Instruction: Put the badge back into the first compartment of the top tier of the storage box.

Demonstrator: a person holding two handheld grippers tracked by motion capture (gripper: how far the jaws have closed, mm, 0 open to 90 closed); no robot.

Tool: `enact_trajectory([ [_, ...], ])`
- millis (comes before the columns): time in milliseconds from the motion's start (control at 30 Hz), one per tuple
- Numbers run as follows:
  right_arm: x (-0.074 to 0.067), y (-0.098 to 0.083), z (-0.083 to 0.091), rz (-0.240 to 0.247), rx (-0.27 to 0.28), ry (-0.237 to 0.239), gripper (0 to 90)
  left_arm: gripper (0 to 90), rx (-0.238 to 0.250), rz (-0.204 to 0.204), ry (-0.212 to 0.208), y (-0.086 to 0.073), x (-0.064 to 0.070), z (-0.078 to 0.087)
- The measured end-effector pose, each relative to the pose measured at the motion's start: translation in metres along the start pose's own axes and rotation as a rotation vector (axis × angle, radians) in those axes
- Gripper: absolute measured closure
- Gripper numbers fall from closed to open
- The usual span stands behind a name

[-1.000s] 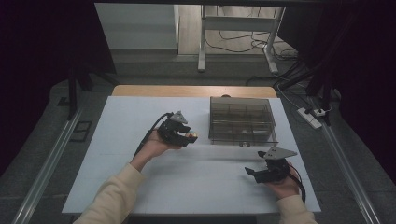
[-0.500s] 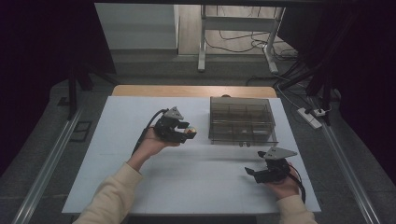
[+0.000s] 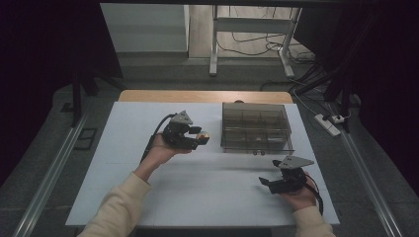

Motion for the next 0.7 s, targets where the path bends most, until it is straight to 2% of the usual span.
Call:
enact_trajectory([
  [700,-0.0001,0.0002,0.0004,-0.002,0.003,0.001,14.3,46.3,0.036,-0.006,-0.01,0.0068,0.0074,-0.0017],
])
Point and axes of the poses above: each handheld gripper's, and its own axes: z roughly backward along the jaws, y roughly out of its top, x roughly to its right, the point moved 3 cm from there along -z, roughly forward along the jaws, and after that the axes turned 3 degrees about -z, right-handed, at the moved point
